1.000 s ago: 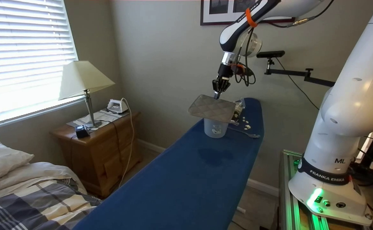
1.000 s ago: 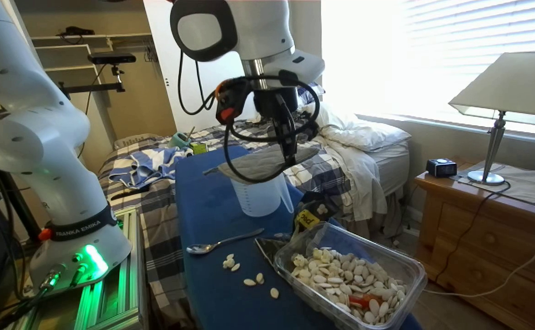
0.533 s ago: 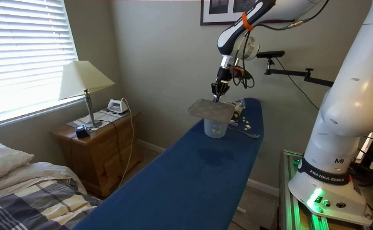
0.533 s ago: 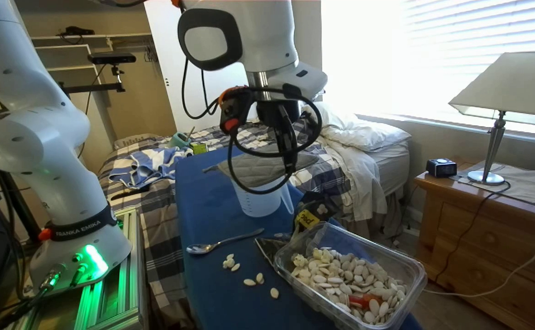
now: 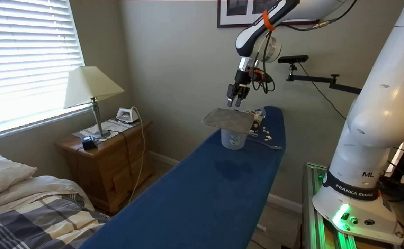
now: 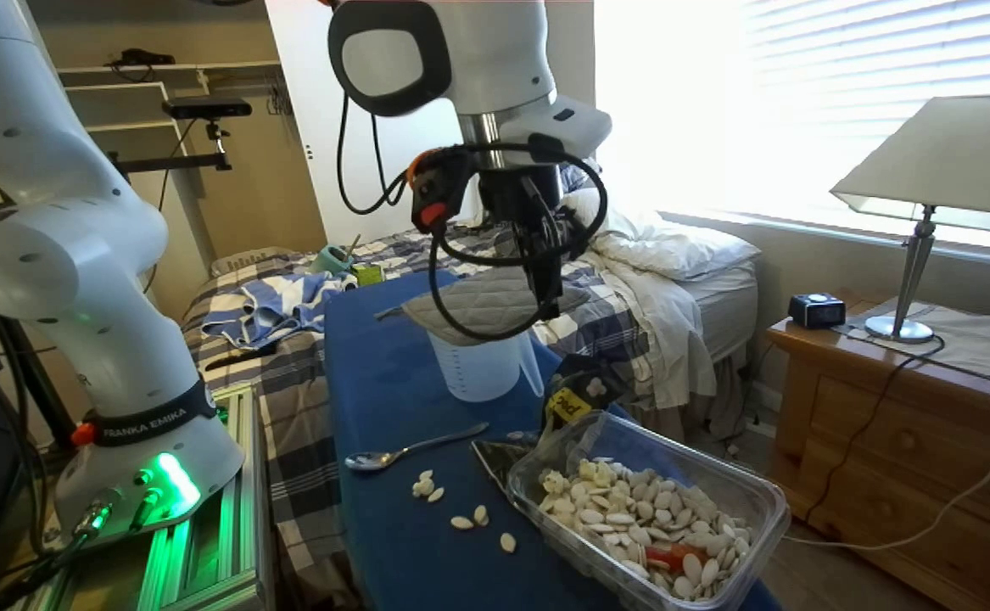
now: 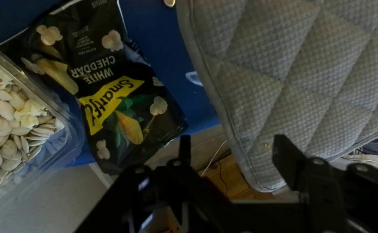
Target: Put the grey item on the jar put the spoon on top of it
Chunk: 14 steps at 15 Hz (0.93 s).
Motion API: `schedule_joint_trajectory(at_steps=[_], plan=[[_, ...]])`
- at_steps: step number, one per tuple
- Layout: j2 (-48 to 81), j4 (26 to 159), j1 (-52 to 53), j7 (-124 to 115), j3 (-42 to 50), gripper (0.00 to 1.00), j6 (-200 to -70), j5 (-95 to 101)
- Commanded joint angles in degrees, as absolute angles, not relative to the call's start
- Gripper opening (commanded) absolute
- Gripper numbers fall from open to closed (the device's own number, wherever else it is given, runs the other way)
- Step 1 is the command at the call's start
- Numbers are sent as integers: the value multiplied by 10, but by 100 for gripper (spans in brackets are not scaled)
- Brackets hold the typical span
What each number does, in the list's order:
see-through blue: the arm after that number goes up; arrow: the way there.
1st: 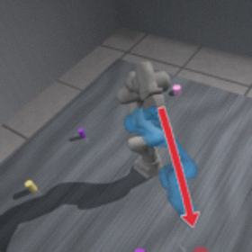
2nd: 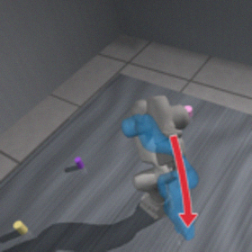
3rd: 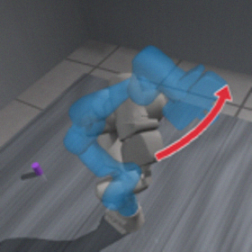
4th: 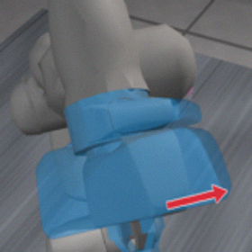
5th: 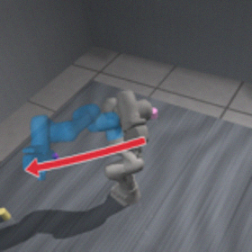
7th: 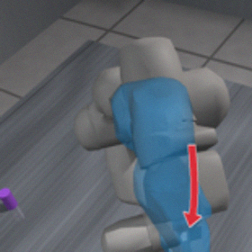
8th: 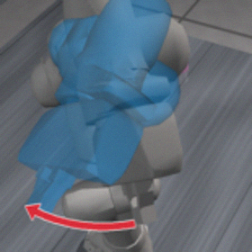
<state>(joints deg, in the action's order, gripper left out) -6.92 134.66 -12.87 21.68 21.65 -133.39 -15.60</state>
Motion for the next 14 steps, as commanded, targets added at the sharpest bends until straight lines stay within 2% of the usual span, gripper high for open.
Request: schedule_joint_trajectory(at_steps=[1,3,10,14], plan=[[-111,1351,-144,181,201,97,-1281,-110],[-137,1360,-147,154,193,100,-1240,-76],[-195,1364,-161,138,188,100,-1045,24],[-184,1351,-159,150,192,100,-1022,29]])
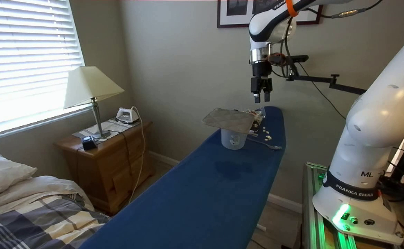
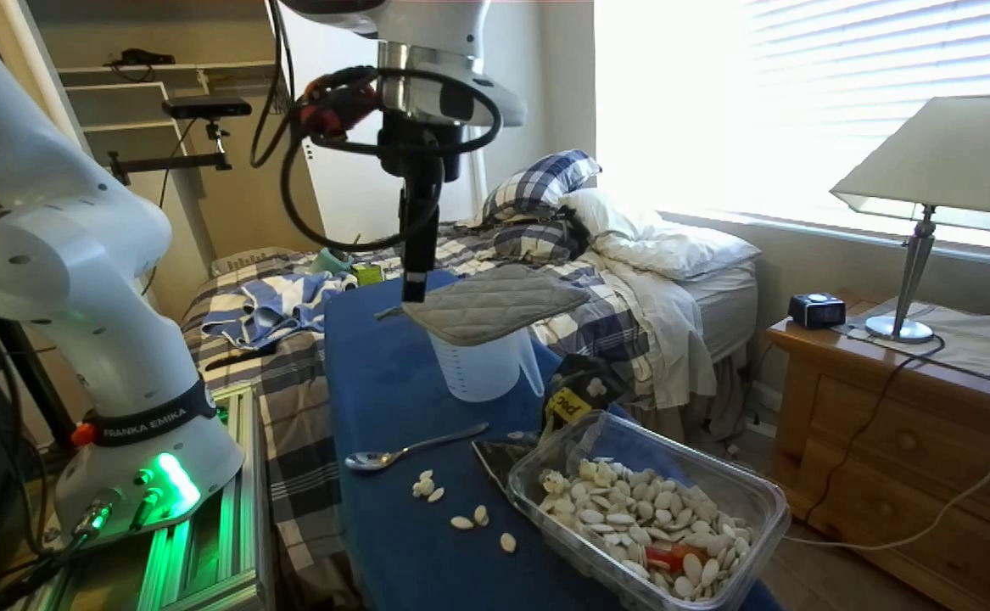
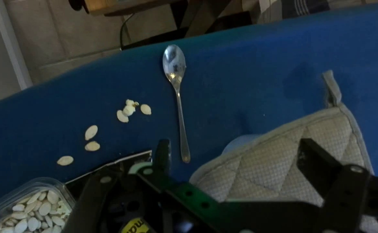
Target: Put the grey item on the jar put the spoon on top of it
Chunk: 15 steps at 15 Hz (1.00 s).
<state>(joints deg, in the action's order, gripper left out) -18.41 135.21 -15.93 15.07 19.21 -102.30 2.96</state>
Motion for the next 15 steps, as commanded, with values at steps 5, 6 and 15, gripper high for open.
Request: schedule_joint_trajectory(at_steps=[5,6,15], plan=[[-183,1351,-159,152,192,100,-1020,31],[-183,1351,-159,152,192,100,-1020,31],[-134,1428,-168,189,200,100,-1093,87]])
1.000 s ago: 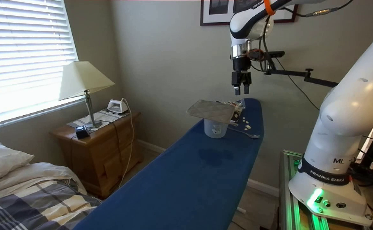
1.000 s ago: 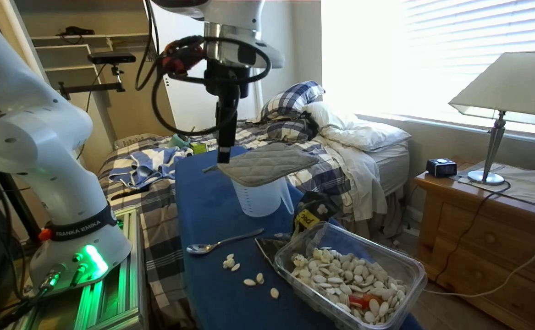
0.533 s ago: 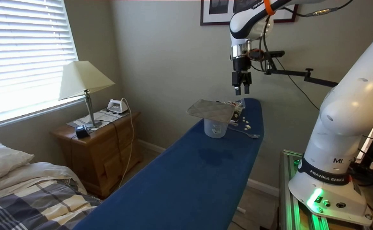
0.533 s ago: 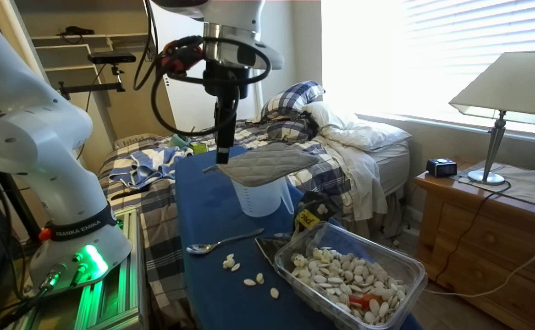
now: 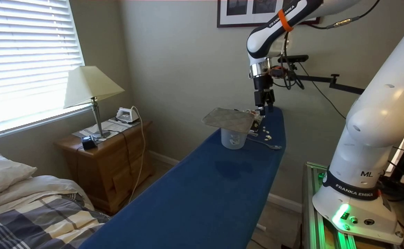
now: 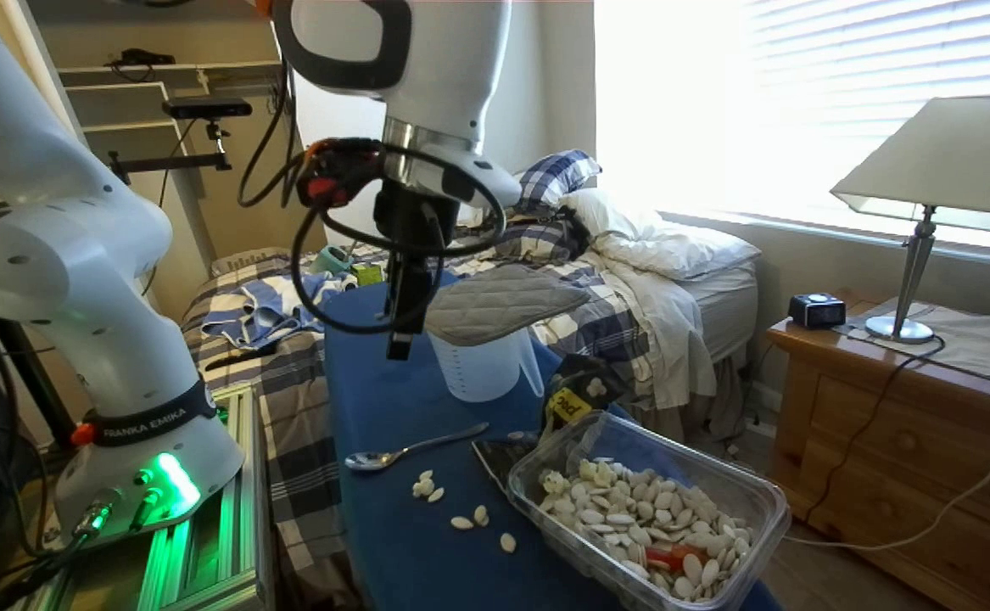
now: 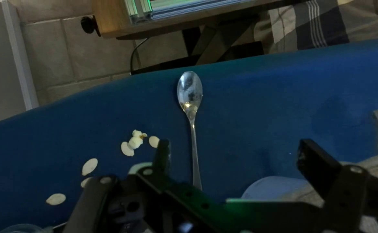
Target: Put the grey item on the jar put the spoon on top of it
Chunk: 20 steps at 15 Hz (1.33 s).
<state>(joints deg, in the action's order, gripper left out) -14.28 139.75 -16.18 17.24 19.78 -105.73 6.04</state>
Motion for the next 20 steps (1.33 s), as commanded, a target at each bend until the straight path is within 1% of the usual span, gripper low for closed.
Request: schedule_joint_trajectory(at_steps=[1,10,18,19,20], plan=[[-131,1437,-169,191,199,100,-1106,94],[-85,1511,-169,219,195,100,-1281,142],[-76,1561,-167,246,197,100,-1406,120],[-76,1566,-167,247,197,90,-1417,120],[-77,1569,-167,248,197,73,-1426,120]])
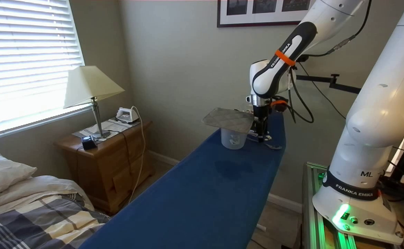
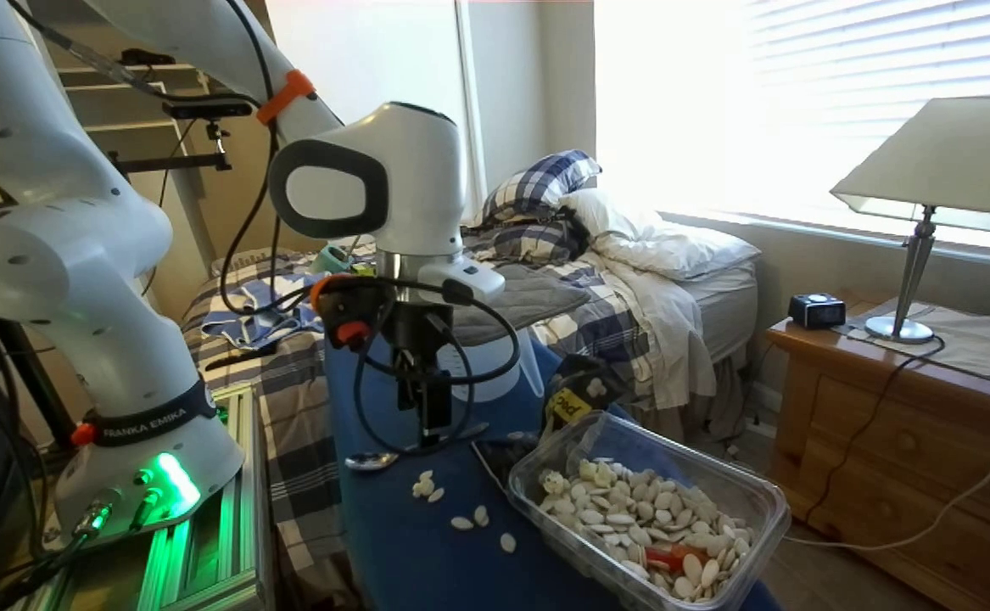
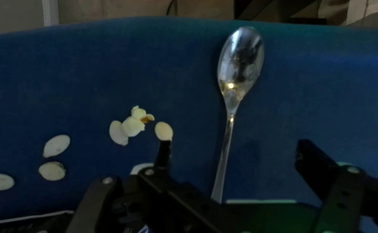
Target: Put the grey item on the jar put the spoon on top of it
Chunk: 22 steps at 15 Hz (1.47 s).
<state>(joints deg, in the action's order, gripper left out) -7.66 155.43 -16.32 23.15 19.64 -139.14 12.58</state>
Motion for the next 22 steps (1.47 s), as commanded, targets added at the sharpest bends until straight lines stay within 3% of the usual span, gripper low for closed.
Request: schedule_joint_trajectory(at_steps=[1,6,7,8,9,10,11,12,14,15,16,22], plan=[[-76,1573,-167,250,197,66,-1436,120],[-67,1573,-166,255,198,30,-1451,112],[-67,1574,-166,255,198,32,-1453,113],[-65,1573,-166,256,198,62,-1454,112],[-64,1573,-166,257,199,62,-1456,112],[-63,1573,-166,260,199,52,-1457,109],[-61,1573,-166,262,200,36,-1459,108],[-60,1573,-166,263,200,31,-1459,107],[-59,1573,-166,264,199,57,-1459,107],[-59,1573,-166,265,199,61,-1459,107],[-58,1573,-166,265,199,58,-1459,107],[-54,1572,-167,263,198,8,-1460,109]])
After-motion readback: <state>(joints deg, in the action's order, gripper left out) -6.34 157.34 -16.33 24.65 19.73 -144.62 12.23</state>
